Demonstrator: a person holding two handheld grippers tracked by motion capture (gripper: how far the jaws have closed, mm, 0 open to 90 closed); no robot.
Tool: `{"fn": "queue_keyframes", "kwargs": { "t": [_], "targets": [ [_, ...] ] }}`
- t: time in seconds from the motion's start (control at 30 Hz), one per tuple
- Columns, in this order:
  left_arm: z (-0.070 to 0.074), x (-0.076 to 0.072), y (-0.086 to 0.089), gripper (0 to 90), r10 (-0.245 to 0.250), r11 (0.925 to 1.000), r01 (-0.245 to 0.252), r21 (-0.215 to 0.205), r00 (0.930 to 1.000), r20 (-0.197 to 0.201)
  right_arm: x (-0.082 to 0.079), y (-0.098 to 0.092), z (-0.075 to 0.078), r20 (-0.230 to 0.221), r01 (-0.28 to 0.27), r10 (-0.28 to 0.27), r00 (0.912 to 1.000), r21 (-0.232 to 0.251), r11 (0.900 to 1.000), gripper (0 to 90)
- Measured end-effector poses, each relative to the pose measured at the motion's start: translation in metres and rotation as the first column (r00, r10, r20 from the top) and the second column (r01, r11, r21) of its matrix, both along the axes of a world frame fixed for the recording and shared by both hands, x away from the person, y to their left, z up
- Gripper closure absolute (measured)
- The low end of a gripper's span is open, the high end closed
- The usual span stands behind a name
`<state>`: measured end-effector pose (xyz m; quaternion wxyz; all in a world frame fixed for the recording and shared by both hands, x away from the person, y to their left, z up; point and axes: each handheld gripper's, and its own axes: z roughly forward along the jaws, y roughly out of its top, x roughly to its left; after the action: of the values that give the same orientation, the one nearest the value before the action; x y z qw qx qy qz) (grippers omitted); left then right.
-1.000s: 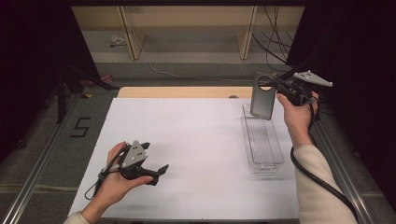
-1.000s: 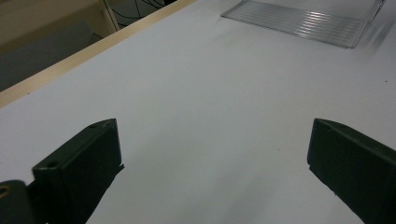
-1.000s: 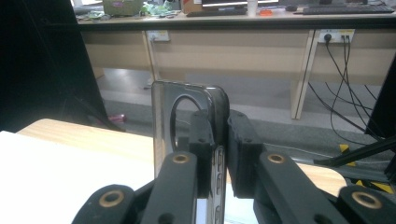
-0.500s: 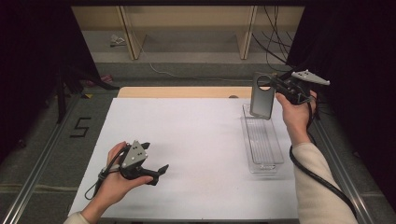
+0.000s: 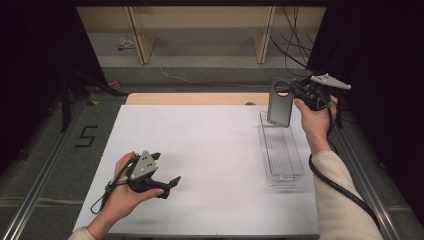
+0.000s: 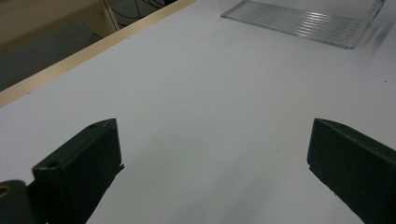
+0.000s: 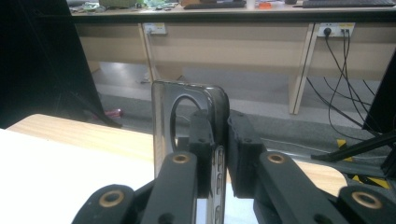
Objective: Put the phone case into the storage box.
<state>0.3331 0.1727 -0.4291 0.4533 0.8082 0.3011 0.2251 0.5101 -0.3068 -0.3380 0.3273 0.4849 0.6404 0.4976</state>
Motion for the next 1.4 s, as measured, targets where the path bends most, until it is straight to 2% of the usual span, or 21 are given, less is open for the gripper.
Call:
{"fn": "queue_keyframes", "kwargs": {
  "t": [1.4],
  "targets": [
    [0.000, 0.000, 0.000, 2.5, -0.003, 1.0000, 0.003, 0.000, 1.0000, -0.001, 0.018, 0.008, -0.007, -0.043, 0.007, -0.008, 0.9990, -0.027, 1.000, 81.8]
  ]
}}
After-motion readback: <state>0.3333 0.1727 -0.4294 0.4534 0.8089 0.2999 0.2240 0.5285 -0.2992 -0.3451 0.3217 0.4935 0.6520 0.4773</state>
